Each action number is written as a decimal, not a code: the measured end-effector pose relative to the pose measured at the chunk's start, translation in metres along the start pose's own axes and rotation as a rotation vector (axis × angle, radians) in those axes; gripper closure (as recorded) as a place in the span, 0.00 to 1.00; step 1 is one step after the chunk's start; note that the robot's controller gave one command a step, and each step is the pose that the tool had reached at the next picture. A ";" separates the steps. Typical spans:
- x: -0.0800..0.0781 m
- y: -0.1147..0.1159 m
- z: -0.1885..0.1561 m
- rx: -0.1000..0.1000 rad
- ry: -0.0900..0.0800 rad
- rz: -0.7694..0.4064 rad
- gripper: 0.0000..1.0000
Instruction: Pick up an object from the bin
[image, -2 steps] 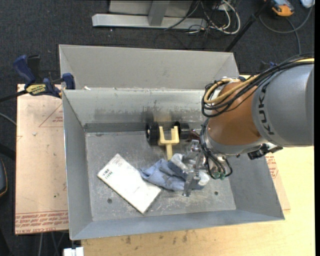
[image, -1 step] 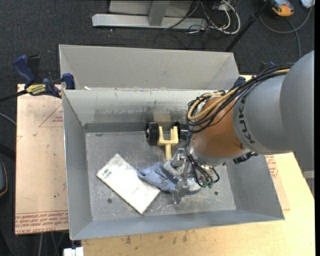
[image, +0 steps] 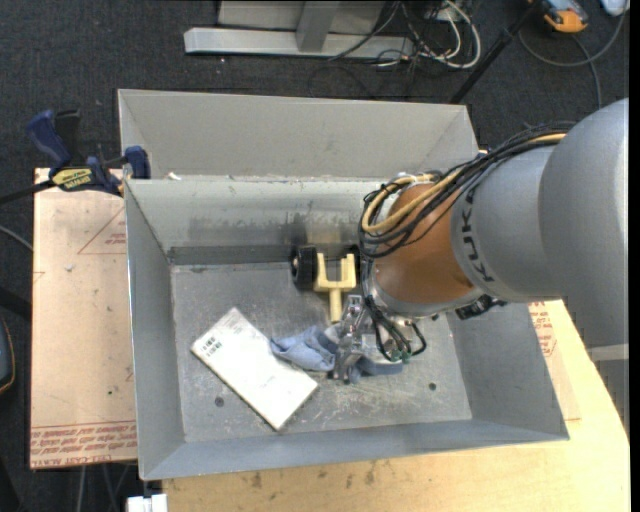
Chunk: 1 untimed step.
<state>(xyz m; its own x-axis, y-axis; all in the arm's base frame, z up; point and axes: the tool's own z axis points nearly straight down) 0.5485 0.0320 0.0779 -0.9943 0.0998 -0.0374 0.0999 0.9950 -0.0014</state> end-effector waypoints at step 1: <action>0.000 0.001 -0.001 -0.001 0.004 0.003 1.00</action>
Offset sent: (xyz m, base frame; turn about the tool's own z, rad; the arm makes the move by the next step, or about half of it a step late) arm 0.0001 -0.0001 0.0020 0.0000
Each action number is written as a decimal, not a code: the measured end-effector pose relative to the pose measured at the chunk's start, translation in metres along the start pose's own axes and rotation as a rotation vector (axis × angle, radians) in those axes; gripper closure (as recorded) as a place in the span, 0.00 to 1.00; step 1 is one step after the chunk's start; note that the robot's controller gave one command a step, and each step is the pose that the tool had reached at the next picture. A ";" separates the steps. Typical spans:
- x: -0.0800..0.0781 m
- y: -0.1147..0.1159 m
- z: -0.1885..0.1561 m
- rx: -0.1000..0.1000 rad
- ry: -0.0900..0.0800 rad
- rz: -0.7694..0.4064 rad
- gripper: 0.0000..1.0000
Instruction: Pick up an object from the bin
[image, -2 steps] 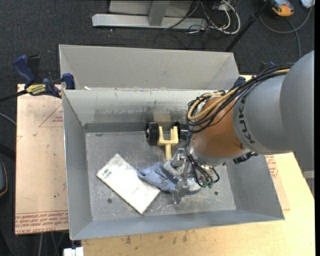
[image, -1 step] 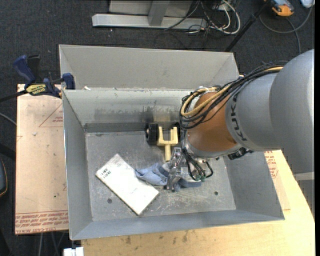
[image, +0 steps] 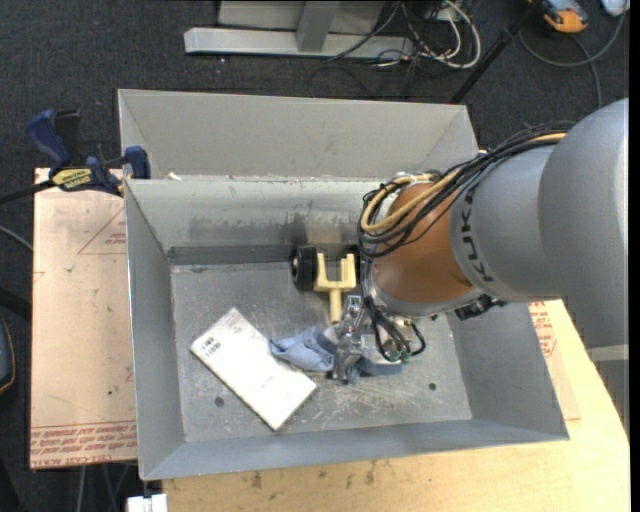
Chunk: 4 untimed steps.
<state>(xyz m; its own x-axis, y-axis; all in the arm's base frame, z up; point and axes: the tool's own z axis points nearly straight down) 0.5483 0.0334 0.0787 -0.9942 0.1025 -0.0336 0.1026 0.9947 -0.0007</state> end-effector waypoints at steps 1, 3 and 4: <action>-0.001 0.000 -0.001 0.000 0.004 0.000 1.00; -0.002 -0.001 -0.008 -0.001 0.016 0.000 1.00; -0.003 -0.001 -0.018 -0.001 0.022 -0.001 1.00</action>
Offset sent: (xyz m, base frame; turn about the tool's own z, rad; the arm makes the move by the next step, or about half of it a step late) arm 0.0000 -0.0002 0.0075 0.0000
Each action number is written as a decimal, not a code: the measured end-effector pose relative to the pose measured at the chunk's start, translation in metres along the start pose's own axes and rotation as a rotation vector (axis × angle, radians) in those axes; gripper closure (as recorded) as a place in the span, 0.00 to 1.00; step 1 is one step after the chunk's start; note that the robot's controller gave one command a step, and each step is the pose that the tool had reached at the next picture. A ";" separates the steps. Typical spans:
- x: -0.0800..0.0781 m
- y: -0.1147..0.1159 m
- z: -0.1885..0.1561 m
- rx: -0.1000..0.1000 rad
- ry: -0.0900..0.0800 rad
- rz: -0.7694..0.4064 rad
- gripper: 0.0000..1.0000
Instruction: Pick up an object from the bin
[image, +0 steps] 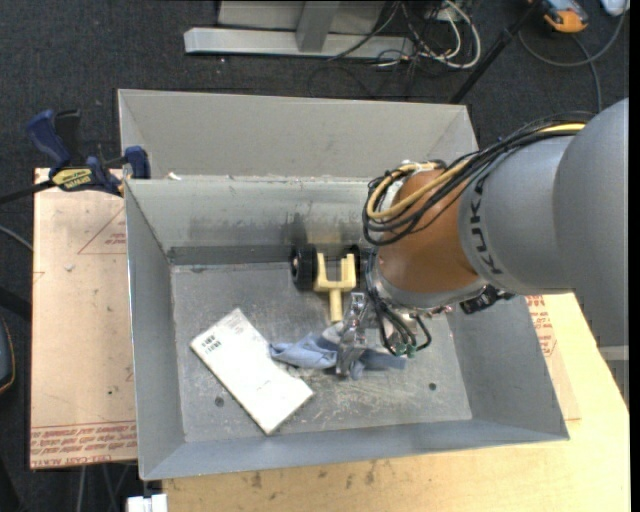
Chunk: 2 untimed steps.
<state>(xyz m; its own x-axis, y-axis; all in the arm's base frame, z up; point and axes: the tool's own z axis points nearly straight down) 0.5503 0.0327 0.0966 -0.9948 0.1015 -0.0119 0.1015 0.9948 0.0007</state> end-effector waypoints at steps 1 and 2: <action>-0.001 0.000 -0.005 0.000 0.004 0.000 1.00; -0.003 0.000 -0.008 0.000 0.003 0.000 1.00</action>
Offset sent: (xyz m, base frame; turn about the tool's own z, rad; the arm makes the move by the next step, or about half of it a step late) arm 0.0000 0.0001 0.0034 0.0000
